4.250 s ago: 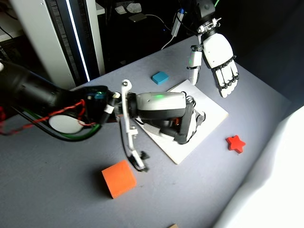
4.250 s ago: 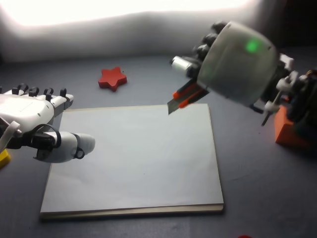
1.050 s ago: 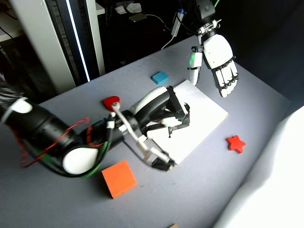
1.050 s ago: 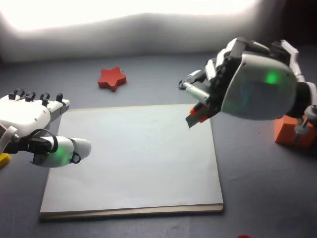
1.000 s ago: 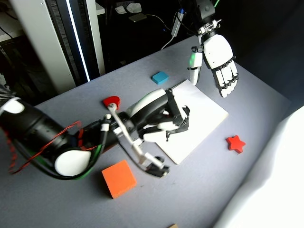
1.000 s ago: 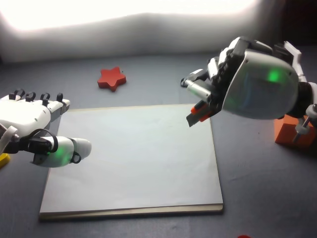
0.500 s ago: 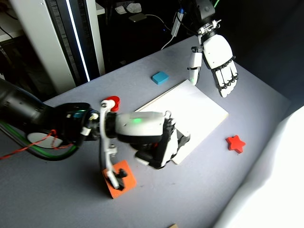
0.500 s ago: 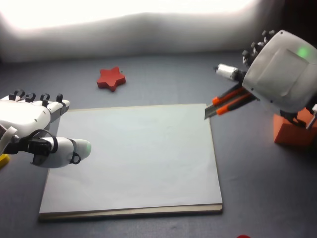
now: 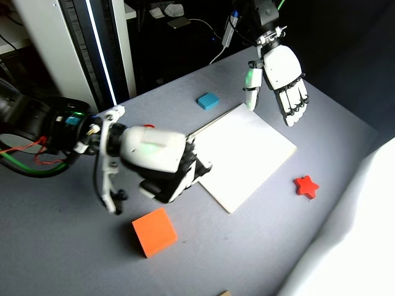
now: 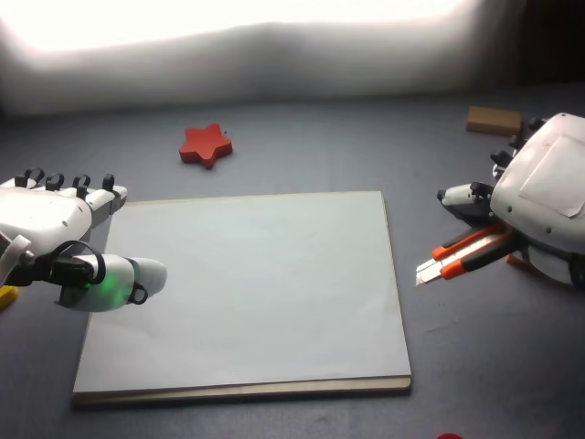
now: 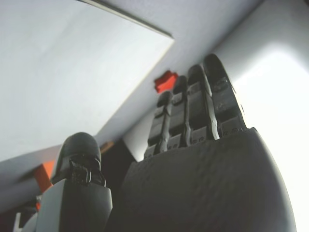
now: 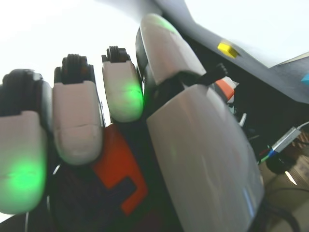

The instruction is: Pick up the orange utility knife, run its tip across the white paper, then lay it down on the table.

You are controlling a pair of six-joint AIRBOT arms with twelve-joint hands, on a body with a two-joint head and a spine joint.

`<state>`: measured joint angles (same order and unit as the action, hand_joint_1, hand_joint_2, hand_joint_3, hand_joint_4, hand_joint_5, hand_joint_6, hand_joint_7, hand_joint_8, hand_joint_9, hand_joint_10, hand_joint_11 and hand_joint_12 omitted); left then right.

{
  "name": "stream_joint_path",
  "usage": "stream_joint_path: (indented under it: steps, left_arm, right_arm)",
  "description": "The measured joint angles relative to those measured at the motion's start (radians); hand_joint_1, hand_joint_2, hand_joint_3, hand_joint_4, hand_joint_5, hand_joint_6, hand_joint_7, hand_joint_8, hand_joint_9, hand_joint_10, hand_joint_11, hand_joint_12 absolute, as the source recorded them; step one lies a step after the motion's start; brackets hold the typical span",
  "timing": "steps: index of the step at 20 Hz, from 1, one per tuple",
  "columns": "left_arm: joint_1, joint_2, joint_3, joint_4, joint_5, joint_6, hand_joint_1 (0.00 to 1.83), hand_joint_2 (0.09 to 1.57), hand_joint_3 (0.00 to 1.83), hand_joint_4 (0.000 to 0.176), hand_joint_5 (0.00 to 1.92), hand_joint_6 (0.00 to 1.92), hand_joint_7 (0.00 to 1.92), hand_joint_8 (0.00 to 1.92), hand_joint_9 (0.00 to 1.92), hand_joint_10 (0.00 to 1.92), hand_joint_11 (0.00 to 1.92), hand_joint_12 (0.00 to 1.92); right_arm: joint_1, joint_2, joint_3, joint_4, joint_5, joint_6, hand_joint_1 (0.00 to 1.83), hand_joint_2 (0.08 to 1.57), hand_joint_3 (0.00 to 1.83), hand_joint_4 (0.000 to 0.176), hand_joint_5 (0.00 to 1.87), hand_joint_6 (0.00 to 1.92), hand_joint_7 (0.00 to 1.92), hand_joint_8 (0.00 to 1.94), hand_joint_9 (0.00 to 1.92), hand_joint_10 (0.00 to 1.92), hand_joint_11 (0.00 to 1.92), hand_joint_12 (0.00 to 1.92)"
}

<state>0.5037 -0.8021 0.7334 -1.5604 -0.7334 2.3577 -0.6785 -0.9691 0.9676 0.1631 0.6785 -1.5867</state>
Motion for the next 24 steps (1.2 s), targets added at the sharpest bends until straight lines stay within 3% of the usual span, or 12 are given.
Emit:
stream_joint_path:
  steps: [6, 11, 18, 19, 21, 23, 24]
  left_arm:
    - [0.004, 0.000, 0.000, 0.002, 0.002, -0.003, 0.00, 1.24, 0.00, 0.037, 0.00, 0.00, 0.09, 0.00, 0.12, 0.00, 0.00, 0.51]
    - [0.011, 0.000, 0.000, 0.003, 0.002, -0.004, 0.00, 1.24, 0.00, 0.037, 0.00, 0.00, 0.09, 0.00, 0.12, 0.00, 0.00, 0.51]
    - [0.010, 0.000, 0.000, 0.002, 0.000, -0.004, 0.00, 1.24, 0.00, 0.037, 0.00, 0.00, 0.09, 0.00, 0.12, 0.00, 0.00, 0.51]
    - [0.011, 0.000, 0.000, 0.003, 0.002, -0.004, 0.00, 1.24, 0.00, 0.044, 0.02, 0.00, 0.11, 0.00, 0.12, 0.00, 0.00, 0.54]
    - [0.011, 0.000, 0.000, 0.002, 0.001, -0.004, 0.00, 1.24, 0.00, 0.045, 0.03, 0.01, 0.11, 0.00, 0.13, 0.00, 0.00, 0.55]
    - [0.011, 0.000, 0.000, 0.001, 0.001, -0.004, 0.00, 1.24, 0.00, 0.045, 0.04, 0.01, 0.12, 0.00, 0.13, 0.00, 0.00, 0.56]
    - [0.011, 0.000, 0.000, 0.001, 0.001, -0.004, 0.00, 1.25, 0.00, 0.046, 0.04, 0.00, 0.13, 0.00, 0.13, 0.00, 0.00, 0.54]
  right_arm:
    - [-0.013, 0.017, -0.018, 0.057, -0.131, 0.047, 1.34, 1.37, 0.00, 0.176, 1.22, 1.80, 1.61, 1.94, 1.79, 1.92, 1.92, 1.92]
    - [-0.088, -0.059, 0.007, 0.121, -0.074, 0.013, 1.34, 1.37, 0.00, 0.176, 1.22, 1.80, 1.61, 1.94, 1.79, 1.92, 1.92, 1.92]
    - [-0.093, -0.129, 0.081, 0.125, 0.035, -0.008, 1.34, 1.37, 0.00, 0.176, 1.22, 1.80, 1.61, 1.94, 1.79, 1.92, 1.92, 1.92]
    - [-0.093, -0.134, 0.082, 0.126, 0.035, -0.009, 1.13, 1.35, 0.00, 0.000, 0.83, 1.54, 1.55, 1.94, 1.73, 1.92, 1.85, 1.92]
    - [-0.093, -0.134, 0.082, 0.121, 0.035, -0.015, 1.12, 1.26, 0.00, 0.000, 0.86, 1.29, 1.47, 1.94, 1.65, 1.92, 1.76, 1.92]
    - [-0.093, -0.130, 0.084, 0.122, 0.036, -0.015, 1.13, 1.25, 0.00, 0.000, 0.88, 1.25, 1.44, 1.94, 1.62, 1.92, 1.73, 1.92]
    - [-0.097, -0.127, 0.084, 0.121, 0.038, -0.015, 0.83, 1.28, 0.00, 0.000, 0.43, 1.34, 0.63, 1.76, 0.70, 1.92, 0.77, 1.92]
